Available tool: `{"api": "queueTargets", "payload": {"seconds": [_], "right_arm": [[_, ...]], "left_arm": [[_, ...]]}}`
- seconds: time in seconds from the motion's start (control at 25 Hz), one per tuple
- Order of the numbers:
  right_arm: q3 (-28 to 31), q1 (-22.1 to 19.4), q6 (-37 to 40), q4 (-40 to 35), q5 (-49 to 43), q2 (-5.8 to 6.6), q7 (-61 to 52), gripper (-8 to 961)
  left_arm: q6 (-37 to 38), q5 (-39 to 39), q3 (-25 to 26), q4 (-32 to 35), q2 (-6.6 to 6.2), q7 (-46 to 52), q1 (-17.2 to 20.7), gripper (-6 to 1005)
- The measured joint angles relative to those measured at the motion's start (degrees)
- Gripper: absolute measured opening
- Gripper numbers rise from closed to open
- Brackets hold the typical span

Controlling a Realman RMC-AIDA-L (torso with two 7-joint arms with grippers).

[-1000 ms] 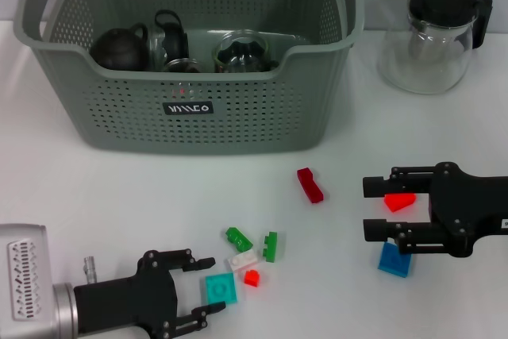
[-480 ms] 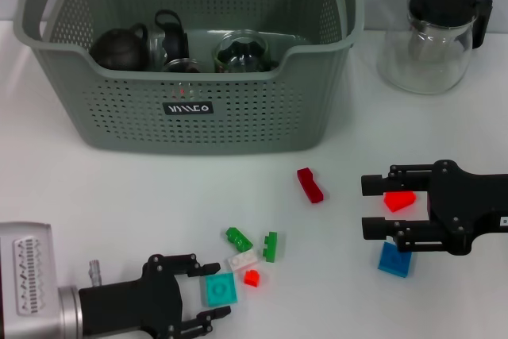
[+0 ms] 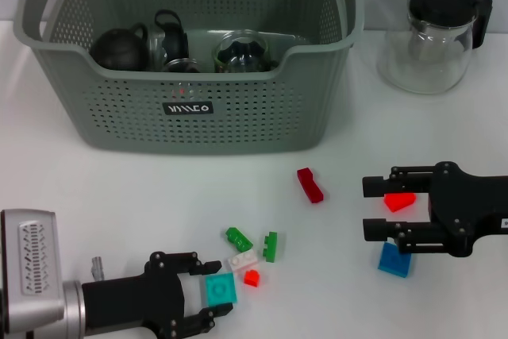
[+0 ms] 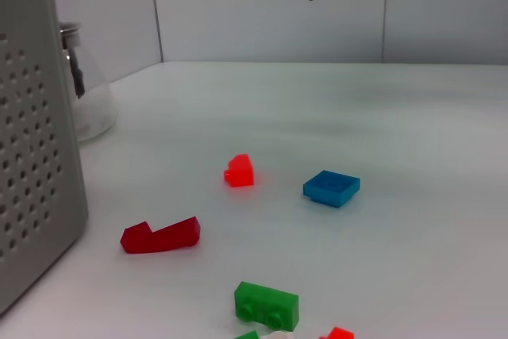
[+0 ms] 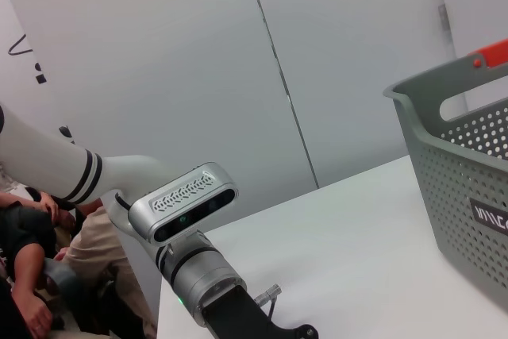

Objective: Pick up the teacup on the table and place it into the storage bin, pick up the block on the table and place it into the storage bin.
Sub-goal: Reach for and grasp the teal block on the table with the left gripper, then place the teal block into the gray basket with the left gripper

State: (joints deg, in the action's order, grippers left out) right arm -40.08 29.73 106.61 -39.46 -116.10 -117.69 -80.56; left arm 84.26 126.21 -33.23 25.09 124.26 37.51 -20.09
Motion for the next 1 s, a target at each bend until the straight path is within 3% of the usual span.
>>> {"api": "queueTargets", "payload": {"seconds": [0.96, 1.0], "right_arm": [[0.0, -0.2, -0.2, 0.1, 0.0, 0.0, 0.2, 685], [0.0, -0.2, -0.2, 0.1, 0.0, 0.0, 0.2, 685]], "left_arm": [[-2.5, -0.3, -2.4, 0.4, 0.01, 2.2, -0.8, 537], [-2.3, -0.4, -2.3, 0.4, 0.01, 2.2, -0.8, 495]]}}
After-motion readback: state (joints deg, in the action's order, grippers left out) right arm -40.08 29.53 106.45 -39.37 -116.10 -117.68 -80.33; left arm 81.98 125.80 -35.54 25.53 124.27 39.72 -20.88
